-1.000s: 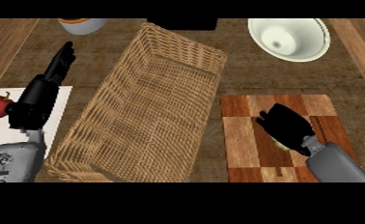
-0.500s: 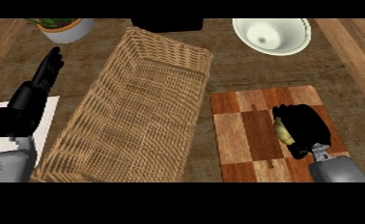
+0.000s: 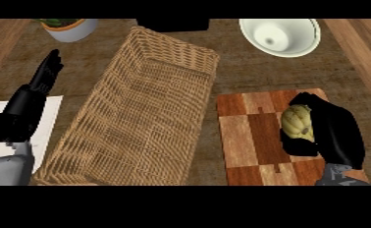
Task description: Pick the squash from the cutting board and place it in the basket
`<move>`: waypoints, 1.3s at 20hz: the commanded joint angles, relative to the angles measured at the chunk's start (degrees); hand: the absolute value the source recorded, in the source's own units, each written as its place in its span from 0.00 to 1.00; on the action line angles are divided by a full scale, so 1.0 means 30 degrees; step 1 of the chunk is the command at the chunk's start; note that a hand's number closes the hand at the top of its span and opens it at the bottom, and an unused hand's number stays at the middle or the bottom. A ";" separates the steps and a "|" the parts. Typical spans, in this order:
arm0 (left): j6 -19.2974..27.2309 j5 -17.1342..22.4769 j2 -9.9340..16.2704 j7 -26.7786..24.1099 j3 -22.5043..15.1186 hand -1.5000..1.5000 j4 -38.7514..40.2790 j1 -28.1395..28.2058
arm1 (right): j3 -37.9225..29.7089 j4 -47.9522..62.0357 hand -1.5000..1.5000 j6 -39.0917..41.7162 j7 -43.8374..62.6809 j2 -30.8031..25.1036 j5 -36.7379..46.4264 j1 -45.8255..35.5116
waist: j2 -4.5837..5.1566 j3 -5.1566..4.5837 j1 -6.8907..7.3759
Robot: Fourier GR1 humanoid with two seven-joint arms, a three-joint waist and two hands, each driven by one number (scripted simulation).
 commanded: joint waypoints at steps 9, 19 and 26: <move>-0.0310 -0.0151 -0.0364 0.0296 -0.0642 0.50 -0.0213 -0.1054 | 0.1776 -0.9615 1.00 0.3128 0.6657 0.2020 -0.5203 -0.5988 | 0.0254 -0.0020 0.1071; -0.0732 -0.0046 -0.0453 0.0628 -0.0720 0.50 0.0266 -0.1610 | 0.4015 -0.5346 1.00 0.4482 1.6953 0.2033 -0.9051 -1.7183 | 0.0239 -0.0046 0.1449; -0.0593 -0.0216 -0.0593 0.0609 -0.0610 0.50 0.1010 -0.2223 | 0.5055 0.0001 1.00 0.1464 1.9012 0.2031 -1.0394 -2.1280 | 0.0290 -0.0042 0.1471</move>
